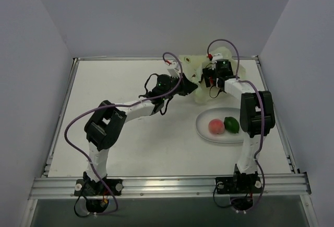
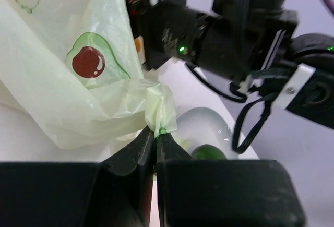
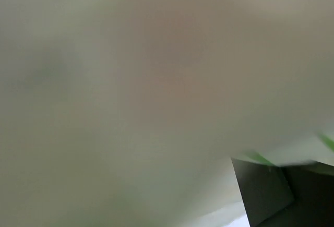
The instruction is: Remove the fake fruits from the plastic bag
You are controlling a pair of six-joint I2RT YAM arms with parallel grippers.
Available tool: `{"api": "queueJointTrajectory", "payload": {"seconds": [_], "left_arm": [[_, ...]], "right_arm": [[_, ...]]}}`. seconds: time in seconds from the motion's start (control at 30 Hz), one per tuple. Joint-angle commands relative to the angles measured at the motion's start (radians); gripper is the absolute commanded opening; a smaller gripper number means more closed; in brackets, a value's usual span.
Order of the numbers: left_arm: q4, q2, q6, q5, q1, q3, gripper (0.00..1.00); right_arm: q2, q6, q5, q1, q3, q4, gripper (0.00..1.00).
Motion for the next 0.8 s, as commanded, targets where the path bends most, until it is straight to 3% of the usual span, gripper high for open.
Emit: {"api": "queueJointTrajectory", "payload": {"seconds": [0.0,0.27,0.4,0.47,0.57,0.6,0.7,0.77], "left_arm": [[0.045,0.023,-0.024,0.020,0.015,0.042,0.02],[0.056,0.075,-0.035,0.014,0.017,0.047,0.02],[0.057,0.096,-0.044,0.014,0.023,0.053,0.02],[0.057,0.100,-0.043,0.015,0.024,0.058,0.02],[0.057,0.106,-0.044,0.017,0.028,0.062,0.03],[0.057,0.106,-0.044,0.017,0.028,0.062,0.02],[0.057,0.101,-0.047,0.018,0.029,0.061,0.02],[0.057,0.095,-0.043,0.017,0.029,0.058,0.02]], "right_arm": [[0.031,-0.081,-0.001,-0.030,0.049,-0.027,0.99],[0.132,-0.098,-0.027,-0.040,0.135,-0.027,1.00],[0.165,-0.095,-0.120,-0.060,0.153,-0.029,1.00],[0.165,-0.096,-0.160,-0.061,0.149,-0.027,0.93],[0.114,-0.062,-0.180,-0.058,0.087,0.032,0.75],[0.090,-0.029,-0.186,-0.055,0.025,0.099,0.59],[-0.004,0.028,-0.185,-0.050,-0.055,0.211,0.41],[-0.044,0.050,-0.188,-0.046,-0.105,0.242,0.36]]}}
